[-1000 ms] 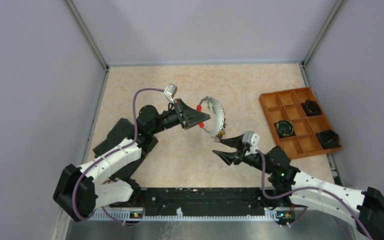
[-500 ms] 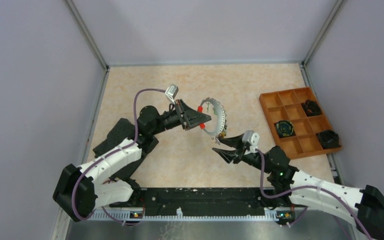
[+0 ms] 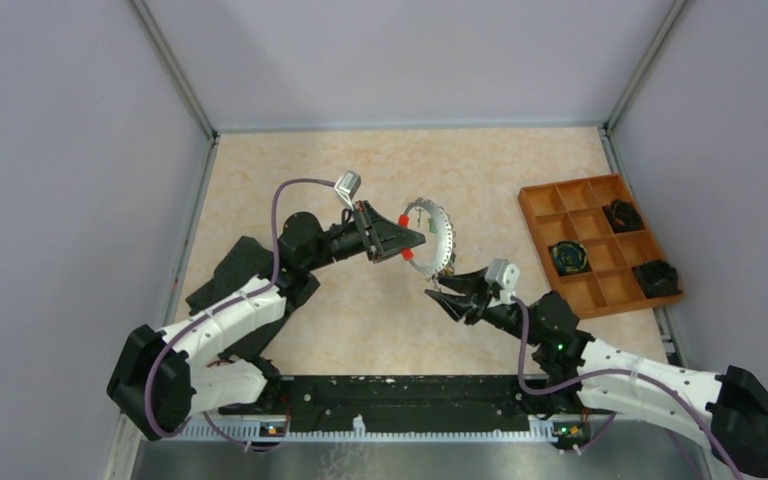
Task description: Remove the keys from the keyring
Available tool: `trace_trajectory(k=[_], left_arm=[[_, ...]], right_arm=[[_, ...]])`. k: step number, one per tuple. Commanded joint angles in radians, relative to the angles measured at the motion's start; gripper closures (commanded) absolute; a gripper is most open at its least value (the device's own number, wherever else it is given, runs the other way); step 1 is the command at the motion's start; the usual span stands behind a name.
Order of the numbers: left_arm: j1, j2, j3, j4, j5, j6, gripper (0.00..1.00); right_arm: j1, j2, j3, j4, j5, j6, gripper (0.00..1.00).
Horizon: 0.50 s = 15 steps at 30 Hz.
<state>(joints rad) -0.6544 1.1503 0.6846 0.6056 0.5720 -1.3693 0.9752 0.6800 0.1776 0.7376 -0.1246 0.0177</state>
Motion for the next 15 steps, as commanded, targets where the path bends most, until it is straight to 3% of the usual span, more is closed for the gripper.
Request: trace_trajectory(k=[1,15], left_arm=[[-0.010,-0.001,0.027,0.082,0.011,-0.030,1.00],[-0.024,0.001,0.010,0.088,-0.007,-0.031,1.00]], right_arm=[[0.010,0.011,0.049,0.067,0.001,-0.009,0.69],[0.010,0.011,0.060,0.057,-0.024,0.025,0.78]])
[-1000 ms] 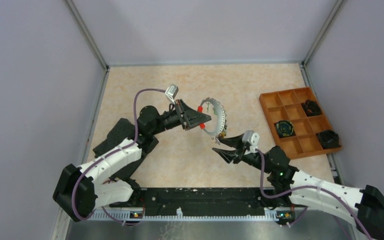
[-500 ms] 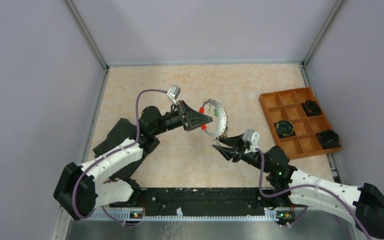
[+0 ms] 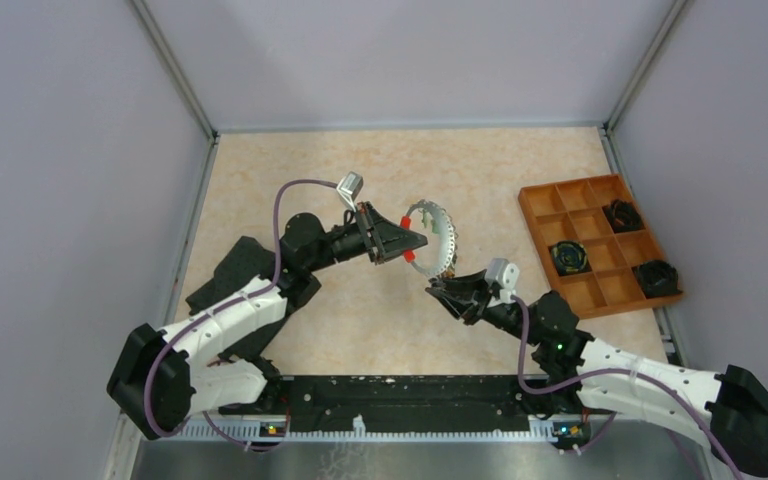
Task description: Remove the keys from the keyring
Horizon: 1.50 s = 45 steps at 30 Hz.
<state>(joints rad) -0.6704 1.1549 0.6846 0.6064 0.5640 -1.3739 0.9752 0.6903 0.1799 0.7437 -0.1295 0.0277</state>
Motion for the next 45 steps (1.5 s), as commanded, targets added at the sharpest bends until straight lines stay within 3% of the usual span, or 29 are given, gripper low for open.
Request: trace_trajectory(k=[1,15,21,24,37,45], left_arm=[[-0.009,-0.003,0.010,0.087,0.001,-0.027,1.00],[-0.012,0.012,-0.001,0.100,0.000,-0.030,1.00],[-0.012,0.011,-0.008,0.105,-0.005,-0.022,1.00],[-0.011,0.007,-0.014,0.106,-0.015,-0.010,1.00],[-0.011,0.022,-0.014,0.128,0.004,0.018,1.00],[-0.011,0.024,-0.013,0.128,0.013,0.013,1.00]], right_arm=[[0.010,0.000,0.059,0.050,-0.021,0.018,0.79],[0.010,0.002,0.067,0.036,-0.033,0.046,0.80],[0.010,-0.008,0.081,-0.048,-0.020,0.053,0.95],[0.010,-0.021,0.083,-0.089,-0.017,0.062,0.97],[0.010,-0.058,0.080,-0.157,-0.006,0.084,0.96],[0.010,-0.058,0.079,-0.150,-0.018,0.086,0.87]])
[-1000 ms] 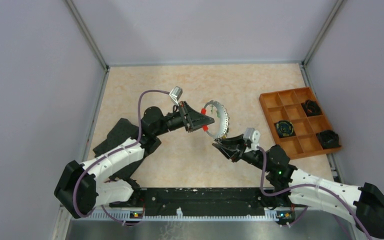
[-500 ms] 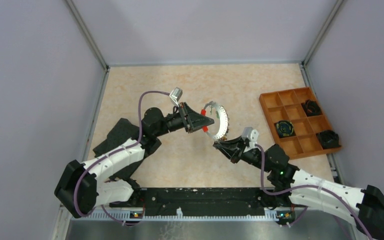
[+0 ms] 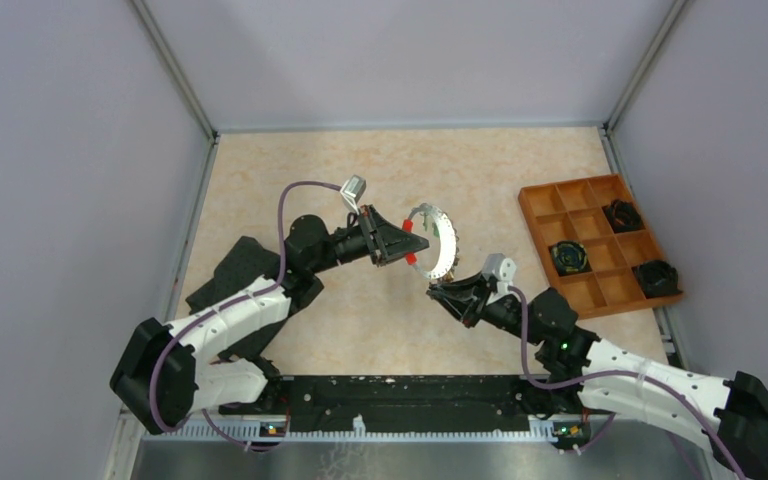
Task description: Remove the keys from the keyring
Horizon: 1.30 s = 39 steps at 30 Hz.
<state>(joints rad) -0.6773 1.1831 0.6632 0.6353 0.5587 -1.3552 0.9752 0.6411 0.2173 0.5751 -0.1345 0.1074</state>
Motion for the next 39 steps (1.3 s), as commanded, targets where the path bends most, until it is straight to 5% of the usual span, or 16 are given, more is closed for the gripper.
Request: trace_trajectory(k=[1,20,39], left_arm=[[-0.004,-0.003,0.010,0.098,0.021,-0.007,1.00],[-0.005,0.007,0.011,0.107,0.024,-0.013,1.00],[-0.004,0.004,-0.002,0.120,0.007,-0.003,1.00]], right_arm=[[0.010,-0.009,0.041,0.019,-0.013,0.006,0.87],[0.010,-0.009,0.026,0.022,-0.008,0.011,0.78],[0.010,-0.009,0.034,-0.020,0.012,0.030,0.94]])
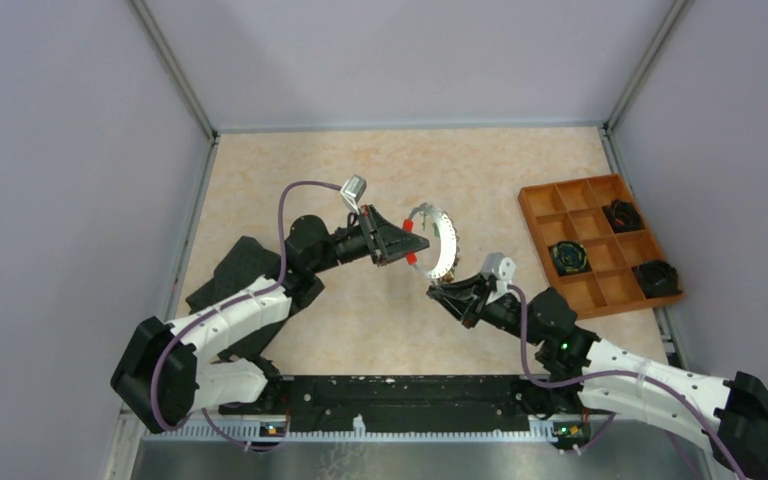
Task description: Remove the keys from the keyring
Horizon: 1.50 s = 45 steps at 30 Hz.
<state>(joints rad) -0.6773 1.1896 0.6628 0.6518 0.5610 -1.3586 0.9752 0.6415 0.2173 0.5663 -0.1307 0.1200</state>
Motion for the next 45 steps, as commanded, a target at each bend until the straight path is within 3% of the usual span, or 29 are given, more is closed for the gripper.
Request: trace_trajectory(k=[1,5,19,45], left_arm=[[-0.002,-0.005,-0.005,0.104,0.000,0.006,1.00],[0.006,-0.009,-0.009,0.086,-0.006,0.068,1.00],[0.017,0.011,0.023,0.011,0.032,0.353,1.00],[0.013,-0.010,0.098,-0.203,0.081,0.660,1.00]], right_arm=[[0.010,-0.009,0.040,-0.022,0.011,0.020,0.95],[0.010,-0.013,0.082,-0.118,0.025,0.034,1.00],[0.010,0.033,0.257,-0.488,0.059,0.088,1.00],[0.010,0.178,0.462,-0.790,0.059,0.133,1.00]])
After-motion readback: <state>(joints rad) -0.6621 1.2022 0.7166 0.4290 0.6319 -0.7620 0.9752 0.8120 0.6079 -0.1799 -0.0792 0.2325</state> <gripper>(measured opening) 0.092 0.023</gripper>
